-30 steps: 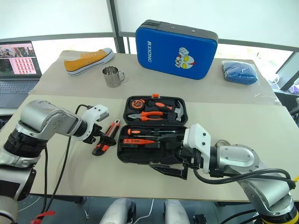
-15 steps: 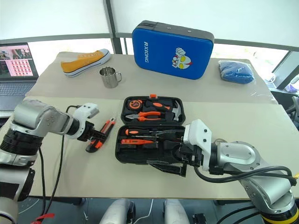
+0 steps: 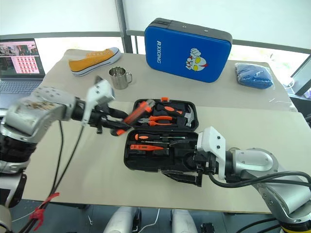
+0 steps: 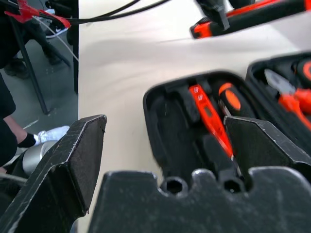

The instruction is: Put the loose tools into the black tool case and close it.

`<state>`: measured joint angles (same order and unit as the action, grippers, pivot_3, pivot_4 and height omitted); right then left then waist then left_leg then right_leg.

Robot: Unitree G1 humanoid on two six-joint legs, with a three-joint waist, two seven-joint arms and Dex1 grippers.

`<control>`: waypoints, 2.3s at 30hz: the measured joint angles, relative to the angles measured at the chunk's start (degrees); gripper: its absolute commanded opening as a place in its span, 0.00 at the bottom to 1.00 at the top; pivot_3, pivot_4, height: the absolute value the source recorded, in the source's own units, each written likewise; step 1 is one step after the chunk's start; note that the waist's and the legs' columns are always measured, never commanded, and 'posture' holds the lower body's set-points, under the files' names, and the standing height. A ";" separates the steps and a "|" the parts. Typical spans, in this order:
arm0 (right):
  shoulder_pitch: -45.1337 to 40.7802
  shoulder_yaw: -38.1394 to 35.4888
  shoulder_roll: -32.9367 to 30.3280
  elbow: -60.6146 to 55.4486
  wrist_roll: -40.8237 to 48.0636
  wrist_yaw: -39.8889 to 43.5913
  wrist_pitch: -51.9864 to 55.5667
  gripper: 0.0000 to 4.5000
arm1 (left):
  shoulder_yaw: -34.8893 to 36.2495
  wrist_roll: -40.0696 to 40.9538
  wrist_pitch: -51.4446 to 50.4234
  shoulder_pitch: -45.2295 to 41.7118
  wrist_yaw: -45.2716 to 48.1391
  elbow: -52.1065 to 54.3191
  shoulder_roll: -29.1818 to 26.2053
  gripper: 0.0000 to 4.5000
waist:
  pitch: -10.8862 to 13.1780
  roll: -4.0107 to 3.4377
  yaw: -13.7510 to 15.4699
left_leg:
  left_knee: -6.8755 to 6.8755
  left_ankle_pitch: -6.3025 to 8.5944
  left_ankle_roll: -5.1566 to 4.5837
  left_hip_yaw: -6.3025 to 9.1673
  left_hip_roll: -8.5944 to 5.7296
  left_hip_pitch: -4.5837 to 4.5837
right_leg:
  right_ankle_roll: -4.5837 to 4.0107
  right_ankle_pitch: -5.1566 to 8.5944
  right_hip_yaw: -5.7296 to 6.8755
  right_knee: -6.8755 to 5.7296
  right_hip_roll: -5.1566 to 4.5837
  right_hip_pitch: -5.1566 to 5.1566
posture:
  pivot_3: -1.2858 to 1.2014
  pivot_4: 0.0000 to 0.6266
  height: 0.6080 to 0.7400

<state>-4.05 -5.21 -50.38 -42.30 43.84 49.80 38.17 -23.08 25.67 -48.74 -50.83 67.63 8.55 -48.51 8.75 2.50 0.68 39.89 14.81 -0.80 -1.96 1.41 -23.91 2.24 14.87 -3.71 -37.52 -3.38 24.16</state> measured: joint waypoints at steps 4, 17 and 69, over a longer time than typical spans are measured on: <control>3.45 -2.03 -0.74 -0.60 0.04 0.08 -0.04 1.00 | -11.27 -6.40 -0.41 -4.36 4.28 3.54 0.89 0.35 | -0.01 -0.01 -0.29 | 0.00 0.00 0.00 0.00 -0.02 0.06 | 0.02 0.01 -0.10 -0.02 0.06 -0.05 | 0.52 0.24 0.99; 8.92 -5.63 -1.85 -4.10 0.33 -3.09 0.32 1.00 | -22.32 -16.43 0.08 -5.59 10.64 4.10 7.03 0.35 | -0.02 -0.04 -0.38 | 0.11 0.01 -0.02 0.04 -0.02 0.09 | 0.06 0.04 -0.14 -0.06 0.08 -0.12 | 0.52 0.24 0.99; 4.33 -4.74 -1.90 -3.11 2.62 -5.73 2.49 1.00 | -18.14 -22.23 6.41 -2.08 13.24 -1.79 6.20 0.00 | -0.12 -0.17 -0.58 | 0.20 0.03 -0.09 0.17 -0.13 0.14 | 0.12 0.08 -0.18 -0.16 0.04 -0.23 | 0.52 0.24 0.99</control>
<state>0.28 -9.94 -52.27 -45.41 46.46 44.08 40.67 -41.22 3.44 -42.34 -52.91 80.87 6.76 -42.31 8.63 2.33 0.10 40.09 14.85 -0.89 -1.78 1.28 -23.76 2.37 14.95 -3.90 -37.67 -3.34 23.92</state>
